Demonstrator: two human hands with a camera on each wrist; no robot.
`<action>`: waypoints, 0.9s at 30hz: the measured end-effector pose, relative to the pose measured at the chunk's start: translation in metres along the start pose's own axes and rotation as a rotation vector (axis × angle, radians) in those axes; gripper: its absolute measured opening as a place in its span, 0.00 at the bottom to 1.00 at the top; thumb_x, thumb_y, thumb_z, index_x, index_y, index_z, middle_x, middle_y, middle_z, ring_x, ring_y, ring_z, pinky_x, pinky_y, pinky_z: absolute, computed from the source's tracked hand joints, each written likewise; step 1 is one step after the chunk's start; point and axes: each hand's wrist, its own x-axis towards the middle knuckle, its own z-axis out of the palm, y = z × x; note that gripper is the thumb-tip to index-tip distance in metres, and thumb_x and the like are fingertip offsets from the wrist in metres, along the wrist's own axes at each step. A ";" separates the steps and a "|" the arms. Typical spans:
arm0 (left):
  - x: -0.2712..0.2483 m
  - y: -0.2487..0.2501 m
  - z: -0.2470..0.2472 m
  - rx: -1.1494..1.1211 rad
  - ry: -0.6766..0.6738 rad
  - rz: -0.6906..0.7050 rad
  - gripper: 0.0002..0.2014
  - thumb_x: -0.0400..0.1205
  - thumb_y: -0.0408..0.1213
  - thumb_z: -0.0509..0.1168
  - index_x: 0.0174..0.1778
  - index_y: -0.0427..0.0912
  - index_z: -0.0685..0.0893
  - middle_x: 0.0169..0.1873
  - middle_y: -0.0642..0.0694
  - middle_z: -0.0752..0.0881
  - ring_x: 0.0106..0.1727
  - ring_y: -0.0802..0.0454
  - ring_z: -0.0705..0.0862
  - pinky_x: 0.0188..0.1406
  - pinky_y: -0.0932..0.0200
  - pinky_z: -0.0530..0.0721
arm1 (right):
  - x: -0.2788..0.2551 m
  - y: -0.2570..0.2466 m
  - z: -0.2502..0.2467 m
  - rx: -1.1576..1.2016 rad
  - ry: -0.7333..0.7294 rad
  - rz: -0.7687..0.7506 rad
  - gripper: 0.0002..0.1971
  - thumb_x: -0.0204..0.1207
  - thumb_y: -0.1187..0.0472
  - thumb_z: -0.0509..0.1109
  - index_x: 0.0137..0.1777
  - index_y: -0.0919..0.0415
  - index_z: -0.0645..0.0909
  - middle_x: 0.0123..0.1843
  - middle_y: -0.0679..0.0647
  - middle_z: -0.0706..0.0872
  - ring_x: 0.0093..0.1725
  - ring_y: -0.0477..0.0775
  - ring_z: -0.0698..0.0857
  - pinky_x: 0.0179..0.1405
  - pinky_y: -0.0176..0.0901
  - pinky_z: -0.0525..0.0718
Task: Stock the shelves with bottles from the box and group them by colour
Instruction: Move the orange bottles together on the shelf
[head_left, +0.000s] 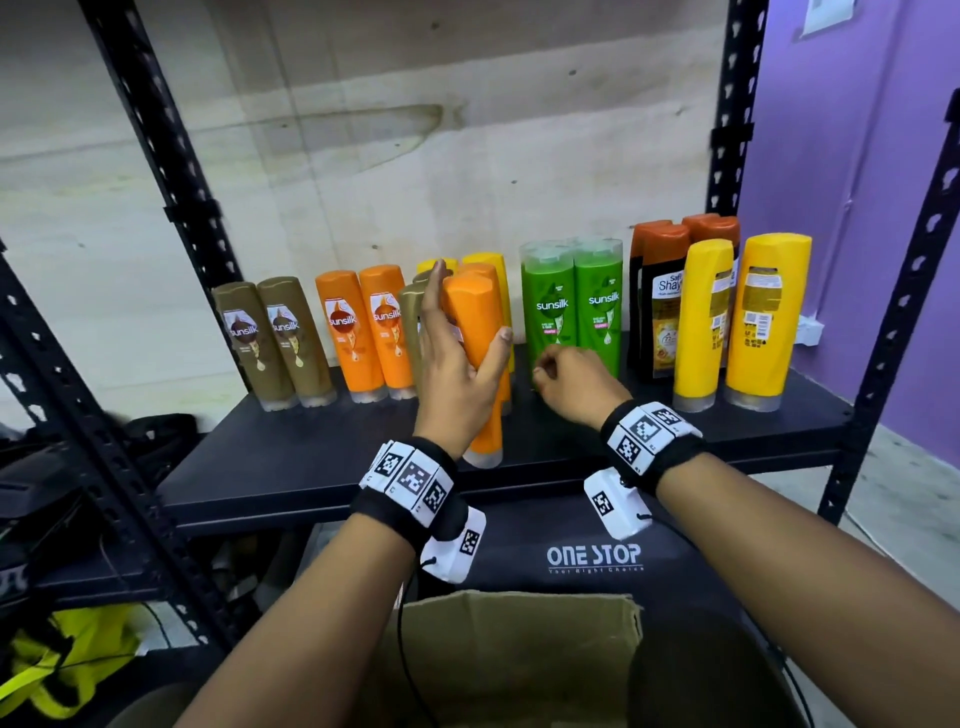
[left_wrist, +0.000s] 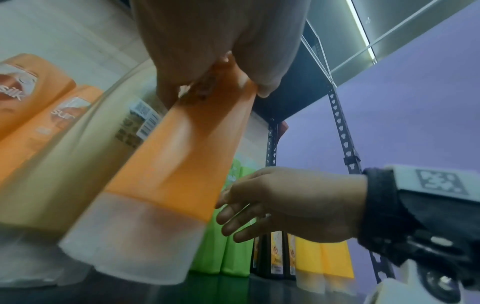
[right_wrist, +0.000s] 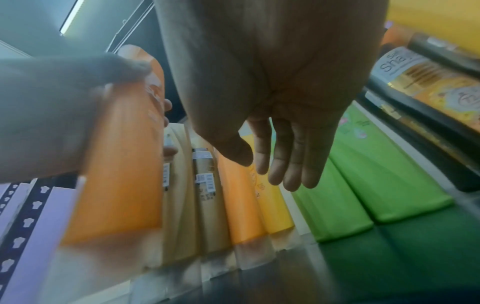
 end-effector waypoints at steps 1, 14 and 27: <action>0.002 0.000 -0.005 -0.013 0.011 -0.007 0.42 0.85 0.41 0.71 0.88 0.44 0.51 0.84 0.44 0.61 0.85 0.50 0.65 0.83 0.48 0.70 | 0.004 -0.004 0.003 0.030 0.025 -0.022 0.09 0.83 0.58 0.68 0.58 0.60 0.85 0.53 0.58 0.88 0.52 0.58 0.85 0.50 0.39 0.77; 0.006 -0.017 -0.061 -0.077 0.130 -0.076 0.41 0.86 0.42 0.68 0.88 0.47 0.49 0.86 0.45 0.58 0.85 0.50 0.65 0.81 0.43 0.72 | 0.050 -0.041 0.035 0.304 -0.018 0.066 0.39 0.84 0.46 0.68 0.88 0.56 0.52 0.73 0.65 0.82 0.68 0.68 0.84 0.67 0.58 0.82; 0.001 -0.014 -0.052 -0.100 0.141 -0.107 0.40 0.86 0.40 0.70 0.88 0.49 0.51 0.83 0.48 0.61 0.82 0.52 0.69 0.77 0.52 0.77 | 0.037 -0.034 0.033 0.355 -0.049 0.025 0.32 0.86 0.49 0.67 0.84 0.54 0.58 0.75 0.62 0.80 0.69 0.67 0.83 0.66 0.57 0.81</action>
